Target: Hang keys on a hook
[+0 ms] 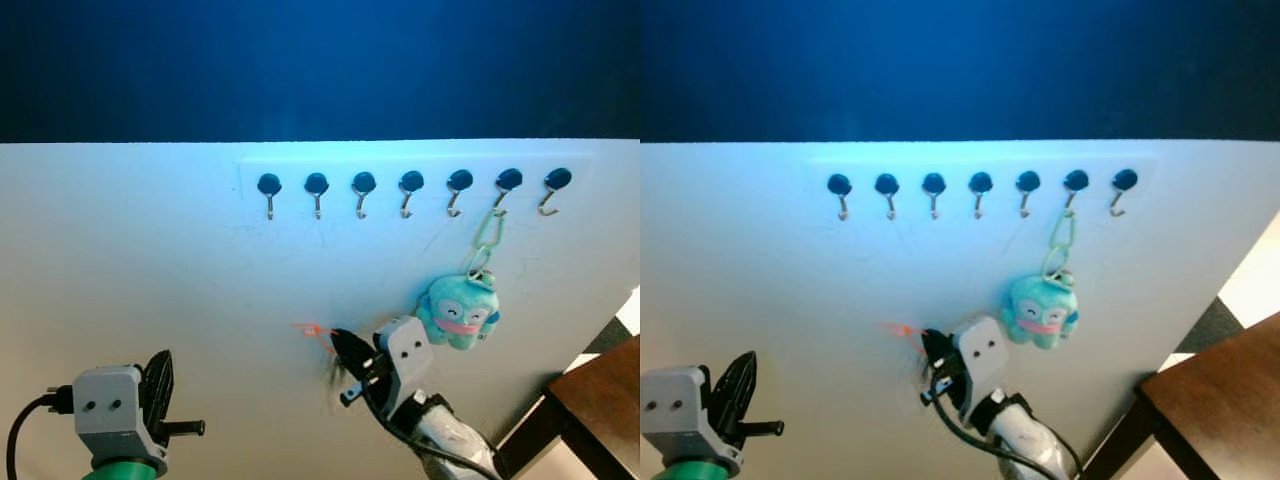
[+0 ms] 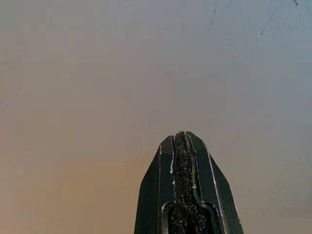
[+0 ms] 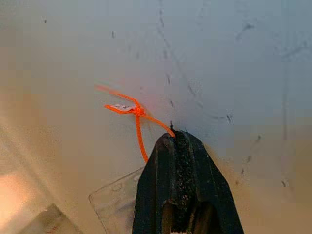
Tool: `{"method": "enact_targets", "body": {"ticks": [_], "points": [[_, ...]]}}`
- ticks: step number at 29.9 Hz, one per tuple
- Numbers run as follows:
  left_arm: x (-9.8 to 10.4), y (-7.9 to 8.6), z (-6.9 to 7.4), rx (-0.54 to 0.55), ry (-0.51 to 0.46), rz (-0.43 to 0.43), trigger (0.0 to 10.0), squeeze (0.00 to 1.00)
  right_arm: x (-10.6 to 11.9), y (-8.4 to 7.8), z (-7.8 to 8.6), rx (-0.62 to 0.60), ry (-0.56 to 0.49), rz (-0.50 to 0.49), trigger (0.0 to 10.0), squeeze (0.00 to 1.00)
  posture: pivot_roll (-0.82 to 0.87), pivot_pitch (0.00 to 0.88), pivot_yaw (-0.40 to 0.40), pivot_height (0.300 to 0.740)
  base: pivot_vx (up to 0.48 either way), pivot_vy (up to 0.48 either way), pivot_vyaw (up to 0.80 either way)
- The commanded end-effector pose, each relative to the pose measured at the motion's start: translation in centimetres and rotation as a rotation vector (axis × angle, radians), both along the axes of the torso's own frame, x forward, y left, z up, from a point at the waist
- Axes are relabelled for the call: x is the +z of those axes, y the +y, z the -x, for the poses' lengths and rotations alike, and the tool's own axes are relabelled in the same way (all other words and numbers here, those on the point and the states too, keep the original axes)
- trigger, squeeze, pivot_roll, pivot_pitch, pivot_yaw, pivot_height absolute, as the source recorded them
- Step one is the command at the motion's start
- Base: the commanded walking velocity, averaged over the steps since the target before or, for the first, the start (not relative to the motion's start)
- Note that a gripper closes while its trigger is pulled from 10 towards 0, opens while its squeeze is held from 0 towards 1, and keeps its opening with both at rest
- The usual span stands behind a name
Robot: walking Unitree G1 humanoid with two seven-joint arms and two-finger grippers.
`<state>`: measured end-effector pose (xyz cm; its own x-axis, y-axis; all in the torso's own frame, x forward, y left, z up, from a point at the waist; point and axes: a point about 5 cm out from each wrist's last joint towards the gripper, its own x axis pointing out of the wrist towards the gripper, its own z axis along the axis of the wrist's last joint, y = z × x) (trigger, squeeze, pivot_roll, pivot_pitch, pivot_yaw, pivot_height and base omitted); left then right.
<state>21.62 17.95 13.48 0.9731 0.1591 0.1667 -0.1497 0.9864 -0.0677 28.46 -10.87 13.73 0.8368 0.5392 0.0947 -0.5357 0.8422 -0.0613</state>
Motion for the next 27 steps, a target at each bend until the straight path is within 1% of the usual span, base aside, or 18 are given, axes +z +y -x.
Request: {"method": "enact_targets", "body": {"ticks": [1, 5, 9, 19, 27], "points": [[-0.72, 0.19, 0.20, 0.014, 0.042, -0.004, 10.0, 0.00, -1.06, -1.10, -0.27, -0.046, 0.066, -0.010, 10.0, 0.00, -0.09, 0.051, 0.092, 0.740, 0.000, 0.000, 0.00], [-0.71, 0.11, 0.21, 0.011, 0.040, -0.007, 10.0, 0.00, -0.94, -1.16, -0.52, -0.046, 0.058, -0.013, 10.0, 0.00, -0.09, 0.051, 0.092, 0.740, 0.000, 0.000, 0.00], [-0.43, -0.01, 0.05, 0.001, 0.029, -0.010, 10.0, 0.00, -0.75, -0.64, -0.65, -0.035, 0.046, -0.019, 10.0, 0.00, -0.09, 0.059, 0.092, 0.740, 0.000, 0.000, 0.00], [-0.09, 0.18, -0.02, -0.002, 0.016, -0.013, 10.0, 0.00, -0.90, -0.50, -0.68, -0.035, 0.059, -0.031, 10.0, 0.00, -0.08, 0.057, 0.096, 0.740, 0.000, 0.000, 0.00], [0.10, 0.22, -0.16, -0.009, 0.006, -0.013, 10.0, 0.00, -0.93, -0.42, -0.83, -0.038, 0.065, -0.043, 10.0, 0.00, -0.08, 0.057, 0.099, 0.740, -0.294, 0.000, 0.00]]}}
